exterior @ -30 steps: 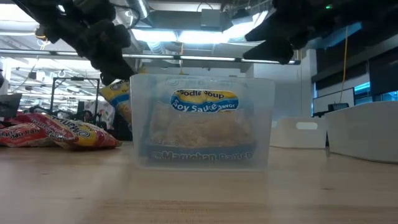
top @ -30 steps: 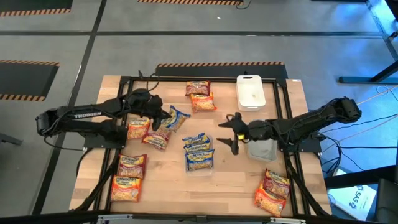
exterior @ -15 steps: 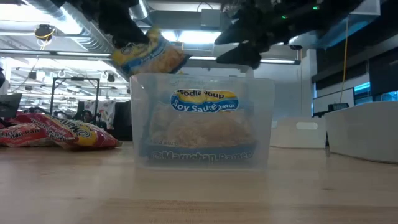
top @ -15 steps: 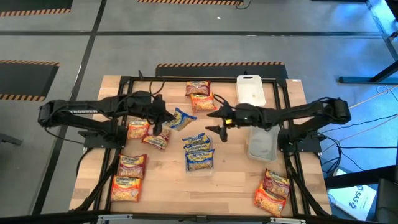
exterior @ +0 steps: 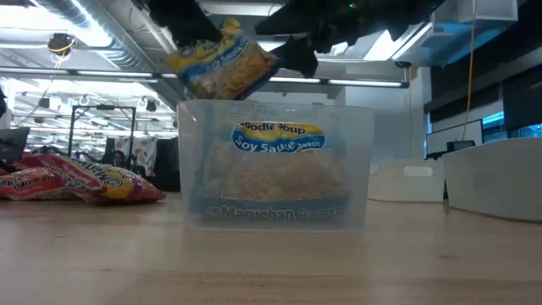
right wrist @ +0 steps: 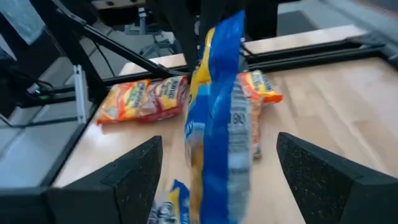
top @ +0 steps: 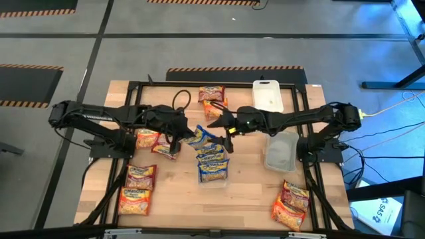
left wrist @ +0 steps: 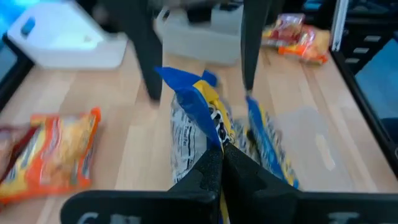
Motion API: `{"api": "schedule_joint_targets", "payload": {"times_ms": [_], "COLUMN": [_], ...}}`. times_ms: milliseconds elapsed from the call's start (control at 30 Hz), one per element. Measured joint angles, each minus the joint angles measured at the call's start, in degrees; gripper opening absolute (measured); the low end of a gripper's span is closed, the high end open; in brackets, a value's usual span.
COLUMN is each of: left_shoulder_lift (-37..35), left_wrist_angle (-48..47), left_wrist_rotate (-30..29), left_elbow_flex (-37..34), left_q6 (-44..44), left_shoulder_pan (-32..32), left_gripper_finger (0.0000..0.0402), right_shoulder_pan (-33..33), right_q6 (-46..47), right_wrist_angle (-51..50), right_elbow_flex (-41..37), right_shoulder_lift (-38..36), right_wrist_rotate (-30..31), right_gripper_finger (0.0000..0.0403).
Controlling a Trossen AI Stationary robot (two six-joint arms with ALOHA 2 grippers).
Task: Sort Maruchan noodles
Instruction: Put the blue noodle pack into the transparent bin
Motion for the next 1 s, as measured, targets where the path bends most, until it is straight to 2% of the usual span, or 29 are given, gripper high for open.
{"api": "schedule_joint_targets", "payload": {"times_ms": [233,333,433,633,767,1000], "left_shoulder_lift": [0.17,0.17,0.17,0.17,0.14,-1.76], "left_wrist_angle": [0.72,0.75,0.87,2.85,3.17,0.50], "left_wrist_rotate": [-0.70,-0.89,-1.21,-1.57,-1.87,-4.01], "left_elbow_flex": [0.80,0.80,0.80,0.80,0.80,0.80], "left_q6": [0.86,0.81,0.79,-0.74,-2.24,-5.97], "left_shoulder_pan": [-1.23,-1.20,-1.20,-1.20,-1.31,-0.72], "left_gripper_finger": [0.0000,0.0000,0.0000,0.0005,0.0037,0.0132], "right_shoulder_pan": [0.42,0.54,0.84,0.83,1.08,3.86], "right_q6": [1.49,1.31,0.71,-0.30,-2.27,-8.07], "right_wrist_angle": [0.23,-0.44,-0.27,-0.20,-0.47,-0.70], "right_elbow_flex": [0.90,0.85,0.85,0.85,0.83,0.83], "right_shoulder_lift": [2.65,2.70,2.70,2.67,2.66,2.66], "right_wrist_rotate": [-0.90,-1.31,-1.91,-2.69,-2.75,2.21], "right_gripper_finger": [0.0298,0.0284,0.0239,0.0109,0.0052,0.0036]}}
